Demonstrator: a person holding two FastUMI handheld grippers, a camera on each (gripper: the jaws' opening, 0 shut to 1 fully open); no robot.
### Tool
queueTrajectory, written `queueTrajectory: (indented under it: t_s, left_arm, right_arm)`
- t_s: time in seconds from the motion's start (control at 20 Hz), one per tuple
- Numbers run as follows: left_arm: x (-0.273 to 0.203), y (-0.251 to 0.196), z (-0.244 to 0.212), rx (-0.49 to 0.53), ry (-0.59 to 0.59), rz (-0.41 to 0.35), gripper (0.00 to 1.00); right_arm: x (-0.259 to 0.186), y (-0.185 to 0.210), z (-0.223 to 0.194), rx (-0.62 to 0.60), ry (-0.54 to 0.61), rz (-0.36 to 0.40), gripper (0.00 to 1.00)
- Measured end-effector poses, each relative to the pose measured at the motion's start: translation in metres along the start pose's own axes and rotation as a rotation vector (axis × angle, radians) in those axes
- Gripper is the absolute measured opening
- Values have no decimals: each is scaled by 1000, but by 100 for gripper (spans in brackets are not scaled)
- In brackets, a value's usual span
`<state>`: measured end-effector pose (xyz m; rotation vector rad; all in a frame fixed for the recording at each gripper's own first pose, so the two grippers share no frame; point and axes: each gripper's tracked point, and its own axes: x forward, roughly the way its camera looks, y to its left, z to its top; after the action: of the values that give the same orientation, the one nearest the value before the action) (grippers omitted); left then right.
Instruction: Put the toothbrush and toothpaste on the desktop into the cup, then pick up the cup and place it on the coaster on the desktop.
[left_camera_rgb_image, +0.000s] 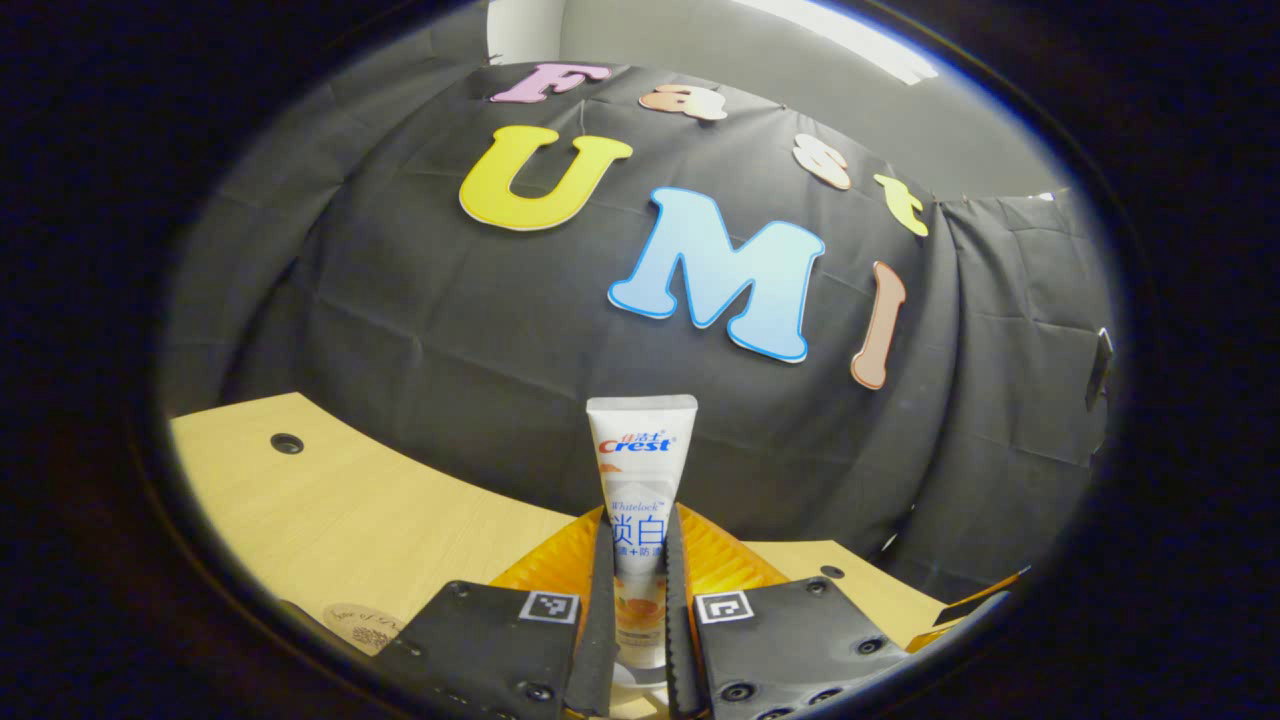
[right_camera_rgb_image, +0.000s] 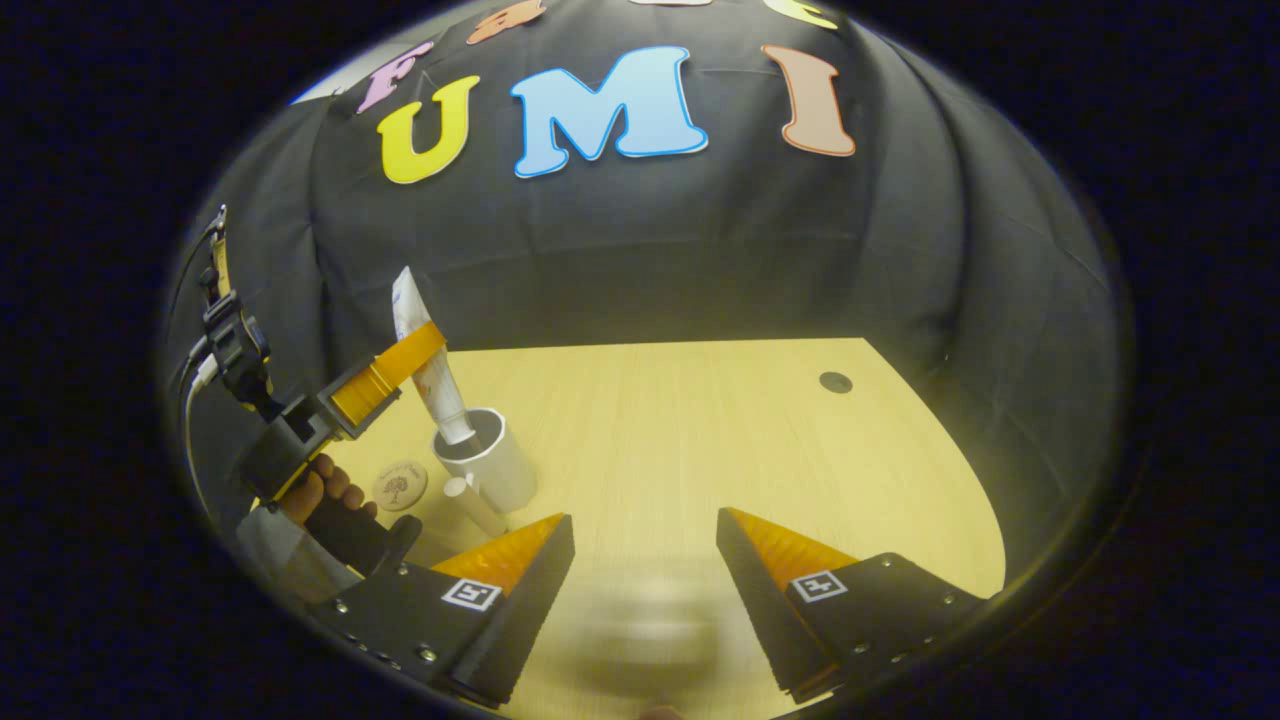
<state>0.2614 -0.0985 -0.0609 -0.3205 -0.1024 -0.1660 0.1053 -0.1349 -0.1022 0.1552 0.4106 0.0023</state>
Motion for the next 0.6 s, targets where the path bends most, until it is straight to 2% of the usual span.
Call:
queueTrajectory:
  t_s: [0.15,0.2,0.25,0.3,0.4,0.55,0.6]
  left_arm:
    - [0,-4,-13,5,45,-18,27]
    - [-3,-7,-15,3,51,-26,44]
    - [-6,-8,-12,12,51,-23,46]
    - [-8,-10,-9,19,39,-33,67]
    - [-11,-15,2,38,19,-45,95]
    - [-14,-15,10,58,15,-51,95]
    - [-17,-15,12,58,16,-50,100]
  right_arm:
    - [0,2,-2,-4,7,14,89]
    - [1,3,-2,-4,9,19,89]
    - [2,4,-2,-6,8,23,89]
    - [2,4,-1,-7,7,27,89]
    - [3,7,-2,-11,7,35,89]
    - [3,16,0,-19,4,51,89]
    - [3,19,1,-24,4,56,89]
